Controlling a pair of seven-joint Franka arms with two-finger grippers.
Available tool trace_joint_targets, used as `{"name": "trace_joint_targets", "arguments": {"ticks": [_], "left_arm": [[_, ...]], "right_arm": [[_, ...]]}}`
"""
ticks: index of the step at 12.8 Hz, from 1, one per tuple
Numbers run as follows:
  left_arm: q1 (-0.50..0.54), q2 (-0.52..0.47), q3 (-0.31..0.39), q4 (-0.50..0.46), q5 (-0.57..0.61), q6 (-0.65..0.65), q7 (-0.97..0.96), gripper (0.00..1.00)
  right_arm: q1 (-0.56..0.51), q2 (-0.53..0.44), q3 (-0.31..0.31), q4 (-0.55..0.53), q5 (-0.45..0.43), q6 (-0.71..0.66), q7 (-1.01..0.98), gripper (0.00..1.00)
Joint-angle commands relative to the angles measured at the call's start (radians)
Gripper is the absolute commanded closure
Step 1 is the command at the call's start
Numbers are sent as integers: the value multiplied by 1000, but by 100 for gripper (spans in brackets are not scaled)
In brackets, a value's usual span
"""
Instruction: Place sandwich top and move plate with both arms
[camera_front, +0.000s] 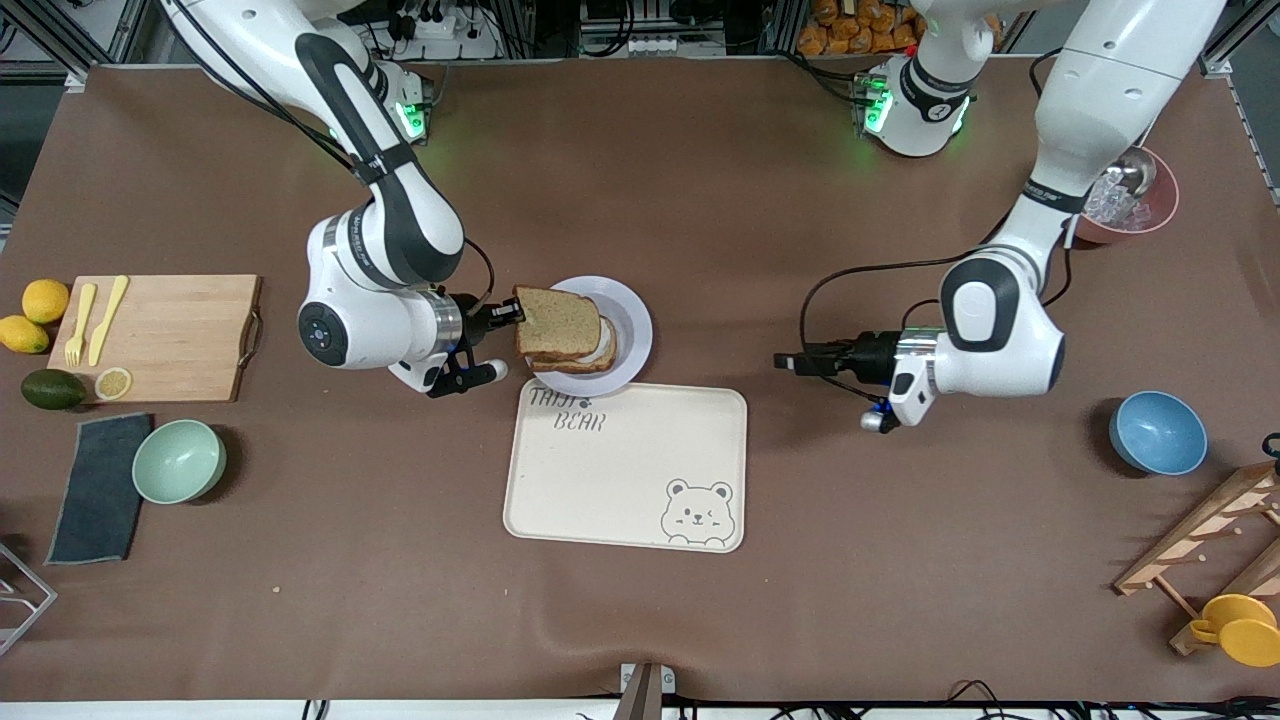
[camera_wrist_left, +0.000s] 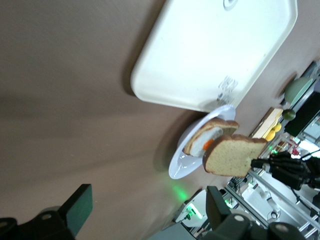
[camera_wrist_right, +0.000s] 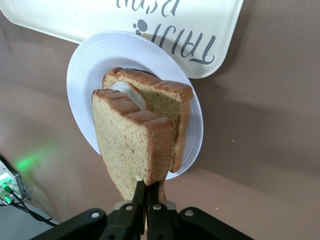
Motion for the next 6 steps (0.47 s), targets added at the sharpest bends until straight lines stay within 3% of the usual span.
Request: {"name": "trace_joint_targets", "arguments": {"ticks": [1, 6], "left_arm": [[-35, -3, 0, 3, -48, 13, 7, 0], [-129, 20, 0, 6, -178, 22, 47, 0]], "right_arm": [[11, -20, -7, -30, 29, 23, -18, 100], [15, 2, -7, -32, 80, 31, -51, 100]]}}
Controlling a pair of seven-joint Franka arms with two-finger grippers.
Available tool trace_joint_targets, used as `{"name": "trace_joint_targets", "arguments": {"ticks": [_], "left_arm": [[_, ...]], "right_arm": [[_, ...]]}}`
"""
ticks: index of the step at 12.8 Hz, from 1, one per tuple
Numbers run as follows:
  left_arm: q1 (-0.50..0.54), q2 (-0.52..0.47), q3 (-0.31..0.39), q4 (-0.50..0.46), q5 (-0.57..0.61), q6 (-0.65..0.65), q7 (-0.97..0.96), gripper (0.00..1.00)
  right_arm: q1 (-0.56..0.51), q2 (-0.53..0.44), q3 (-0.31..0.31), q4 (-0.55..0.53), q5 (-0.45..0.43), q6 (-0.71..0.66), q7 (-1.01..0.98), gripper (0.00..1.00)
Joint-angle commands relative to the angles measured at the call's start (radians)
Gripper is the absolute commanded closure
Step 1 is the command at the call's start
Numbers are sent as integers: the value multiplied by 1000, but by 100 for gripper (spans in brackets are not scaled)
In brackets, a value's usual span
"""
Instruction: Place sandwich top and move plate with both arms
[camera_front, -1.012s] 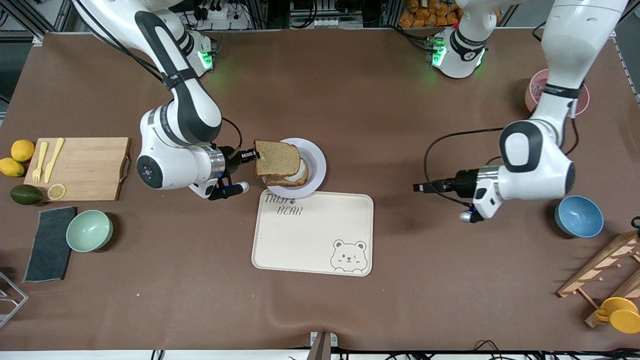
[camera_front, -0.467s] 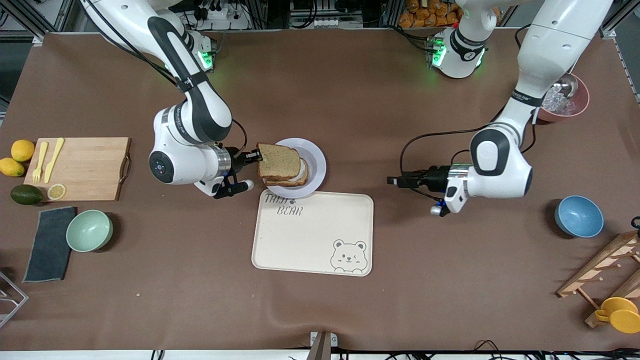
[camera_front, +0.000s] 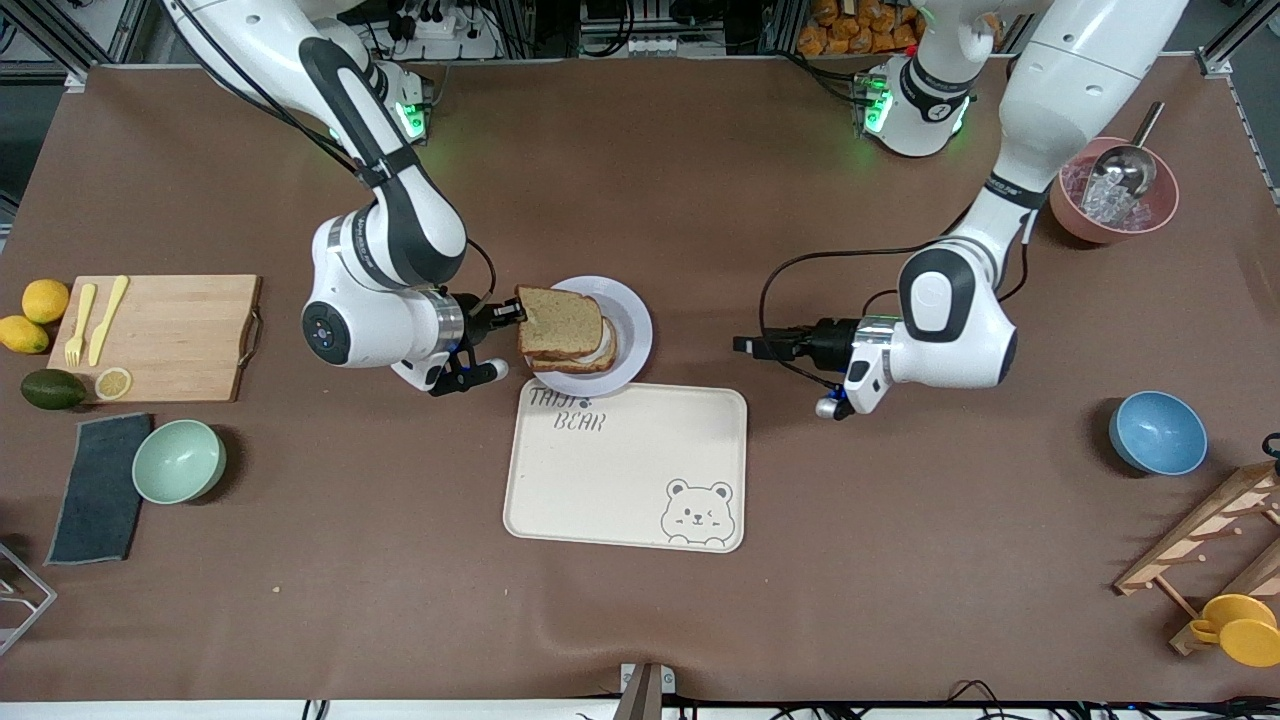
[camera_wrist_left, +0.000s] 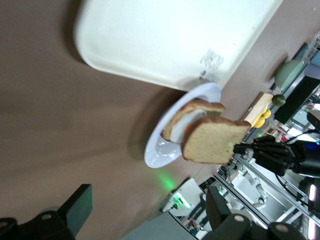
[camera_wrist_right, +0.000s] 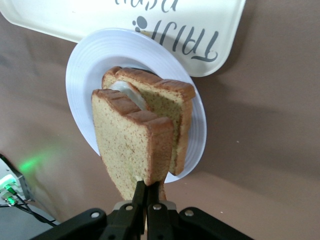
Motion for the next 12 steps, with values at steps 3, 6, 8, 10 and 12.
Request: {"name": "trace_joint_targets", "arguments": {"ticks": [3, 6, 8, 10, 12], "left_arm": [[-94, 26, 4, 0, -138, 57, 63, 0], [-119, 59, 4, 2, -138, 120, 76, 0], [-119, 91, 4, 3, -142, 134, 125, 1], [-120, 118, 4, 5, -187, 143, 182, 10], [-155, 125, 4, 6, -257, 167, 243, 10]], "right_arm": [[12, 14, -7, -13, 50, 12, -46, 100], [11, 20, -7, -10, 53, 13, -47, 92], [9, 20, -7, -7, 58, 12, -46, 14], [11, 19, -9, -2, 59, 4, -47, 0], [5, 17, -10, 7, 56, -8, -49, 0]]}}
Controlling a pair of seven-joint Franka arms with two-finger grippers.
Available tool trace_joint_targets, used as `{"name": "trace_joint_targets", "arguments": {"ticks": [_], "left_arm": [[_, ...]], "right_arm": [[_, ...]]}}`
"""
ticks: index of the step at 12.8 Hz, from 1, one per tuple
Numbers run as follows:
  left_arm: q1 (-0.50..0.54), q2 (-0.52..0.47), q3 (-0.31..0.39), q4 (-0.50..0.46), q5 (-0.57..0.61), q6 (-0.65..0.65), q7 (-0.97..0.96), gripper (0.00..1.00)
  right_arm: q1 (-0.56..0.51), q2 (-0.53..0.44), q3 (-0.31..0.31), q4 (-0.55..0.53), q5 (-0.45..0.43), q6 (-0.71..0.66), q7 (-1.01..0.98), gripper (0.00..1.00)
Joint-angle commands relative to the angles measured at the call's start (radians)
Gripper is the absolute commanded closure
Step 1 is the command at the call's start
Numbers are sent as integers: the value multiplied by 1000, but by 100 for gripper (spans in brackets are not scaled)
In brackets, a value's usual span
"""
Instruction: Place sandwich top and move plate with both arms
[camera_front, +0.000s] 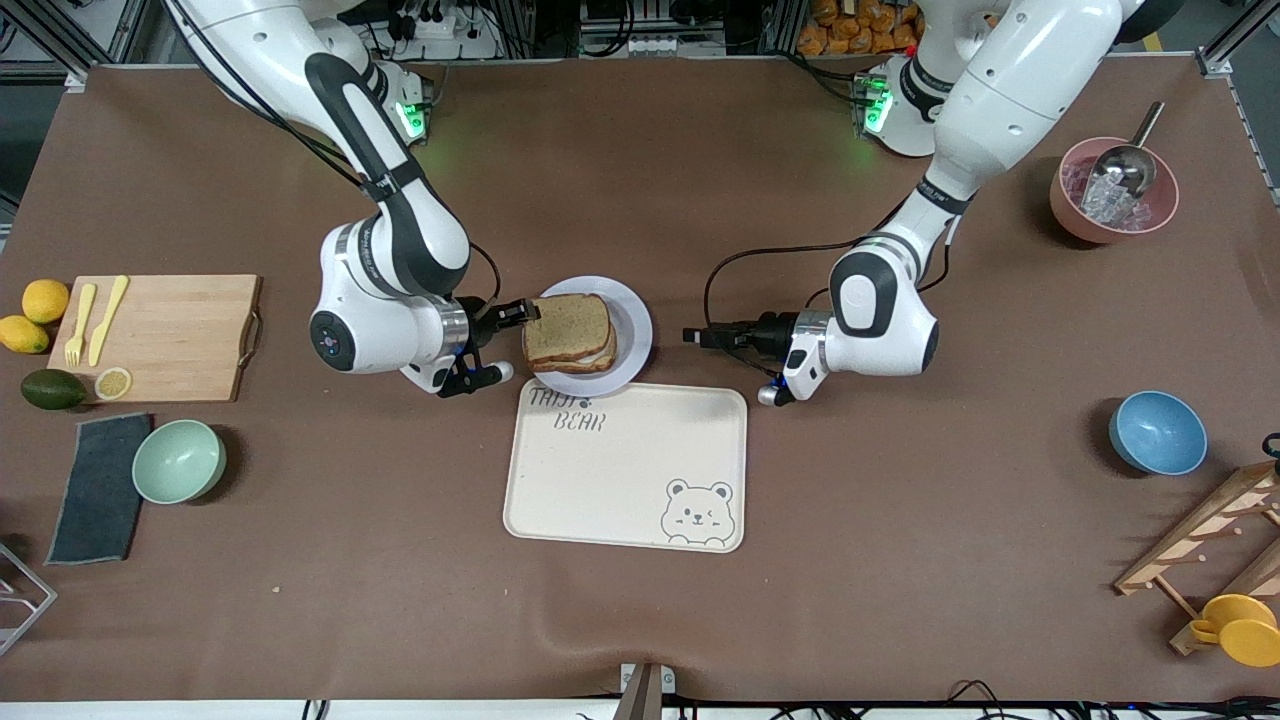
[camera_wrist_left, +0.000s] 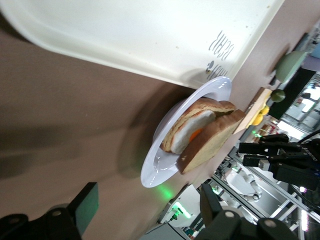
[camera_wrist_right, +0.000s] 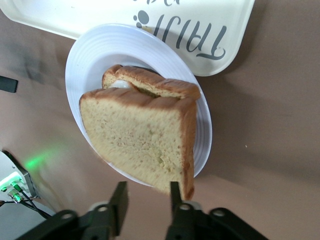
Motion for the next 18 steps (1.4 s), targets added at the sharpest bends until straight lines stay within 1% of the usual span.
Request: {"name": "trace_joint_targets", "arguments": {"ticks": [1, 2, 4, 5, 7, 10, 11, 12, 14, 16, 18], "left_arm": [[-44, 15, 1, 11, -73, 55, 81, 10], [-45, 24, 1, 14, -82, 61, 109, 10], [-68, 46, 1, 15, -135, 73, 207, 14], [-77, 56, 1, 15, -178, 102, 274, 14], [-93, 78, 1, 20, -247, 118, 370, 18], [-134, 96, 1, 49, -301, 133, 396, 24], [-148, 99, 3, 60, -309, 146, 401, 27], [-154, 107, 1, 71, -309, 153, 402, 29], [-159, 130, 3, 92, -310, 161, 457, 32], [-159, 150, 3, 101, -312, 166, 499, 37], [-163, 155, 3, 104, -318, 170, 500, 41]], "right_arm": [[0, -11, -10, 6, 19, -14, -18, 0], [-2, -14, -11, 8, 17, -16, -18, 0], [-11, -23, -14, 8, 13, -25, -20, 0], [-32, -23, -14, 17, 8, -39, -24, 0], [-78, -23, -16, 20, 8, -54, -85, 0], [-128, -26, -19, 20, -9, -53, -136, 0], [-146, -31, -21, 20, -48, -46, -138, 0], [-169, -38, -21, 23, -108, -42, -138, 0], [-223, -82, -21, 28, -211, -43, -139, 0], [-287, -157, -19, 28, -336, -54, -139, 0], [-331, -259, -21, 28, -441, -80, -129, 0]]}}
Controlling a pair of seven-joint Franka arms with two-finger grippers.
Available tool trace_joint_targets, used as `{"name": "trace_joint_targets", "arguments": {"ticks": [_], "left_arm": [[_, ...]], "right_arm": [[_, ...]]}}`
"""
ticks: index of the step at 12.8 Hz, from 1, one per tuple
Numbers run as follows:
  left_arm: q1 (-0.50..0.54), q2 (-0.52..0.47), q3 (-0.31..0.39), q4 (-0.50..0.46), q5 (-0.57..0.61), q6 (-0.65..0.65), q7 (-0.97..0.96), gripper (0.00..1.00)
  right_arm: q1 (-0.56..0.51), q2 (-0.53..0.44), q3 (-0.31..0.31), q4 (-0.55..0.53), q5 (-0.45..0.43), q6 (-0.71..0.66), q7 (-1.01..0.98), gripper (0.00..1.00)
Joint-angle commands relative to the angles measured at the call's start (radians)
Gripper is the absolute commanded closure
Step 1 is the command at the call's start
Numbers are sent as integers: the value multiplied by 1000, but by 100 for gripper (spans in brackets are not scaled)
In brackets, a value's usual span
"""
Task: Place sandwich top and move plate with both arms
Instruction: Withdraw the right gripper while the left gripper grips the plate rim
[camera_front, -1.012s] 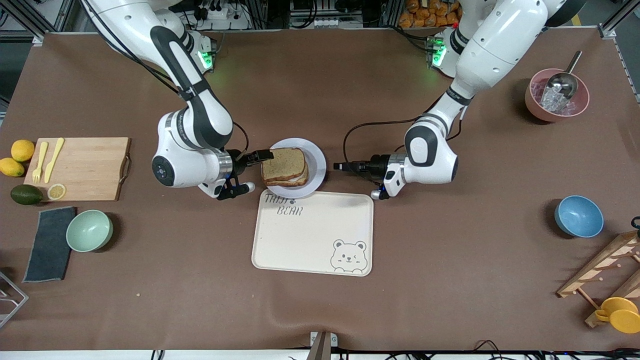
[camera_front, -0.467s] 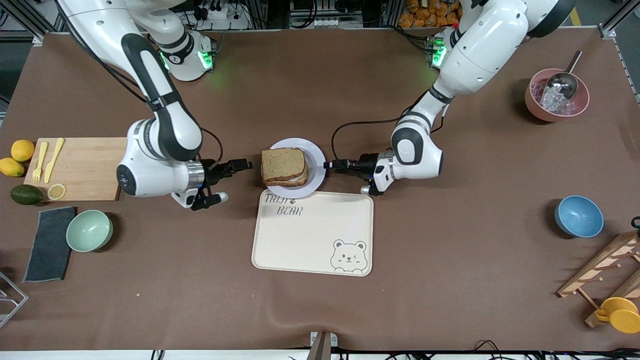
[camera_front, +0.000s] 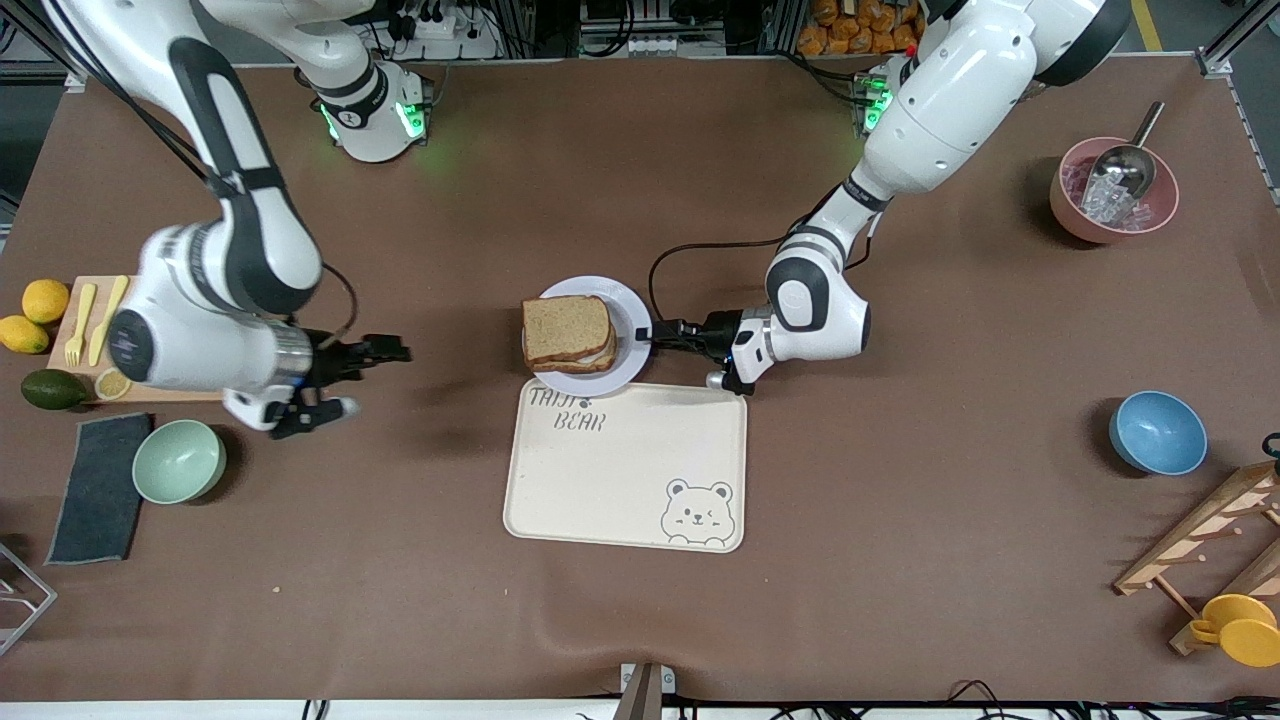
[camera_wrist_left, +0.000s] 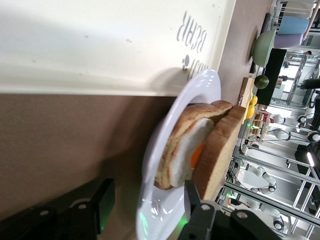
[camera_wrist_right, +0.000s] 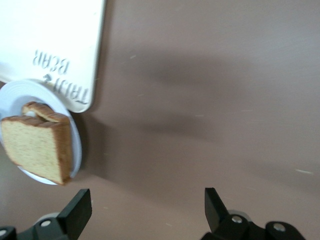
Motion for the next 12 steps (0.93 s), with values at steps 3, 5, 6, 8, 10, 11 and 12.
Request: {"name": "trace_joint_targets", "arguments": {"ticks": [3, 5, 6, 8, 10, 11, 12], "left_arm": [[-16, 25, 1, 28, -37, 18, 42, 58], [-16, 30, 1, 31, -73, 18, 82, 63], [-18, 36, 1, 31, -93, 18, 114, 65], [-18, 53, 0, 44, -115, 16, 145, 65], [-18, 56, 0, 45, -124, 15, 149, 69], [-16, 54, -2, 45, -135, 12, 159, 72], [-16, 56, -2, 45, -144, 9, 171, 73]], "right_arm": [[-149, -267, 18, -34, -156, -103, 27, 0], [-189, -304, 1, -21, -176, -135, 80, 0], [-201, -333, 1, -10, -196, -144, 134, 0], [-200, -344, -13, 57, -245, -242, 286, 0], [-189, -326, -41, 165, -260, -345, 338, 0], [-178, -326, -42, 171, -280, -351, 341, 0], [-163, -327, -50, 177, -289, -374, 341, 0]]}}
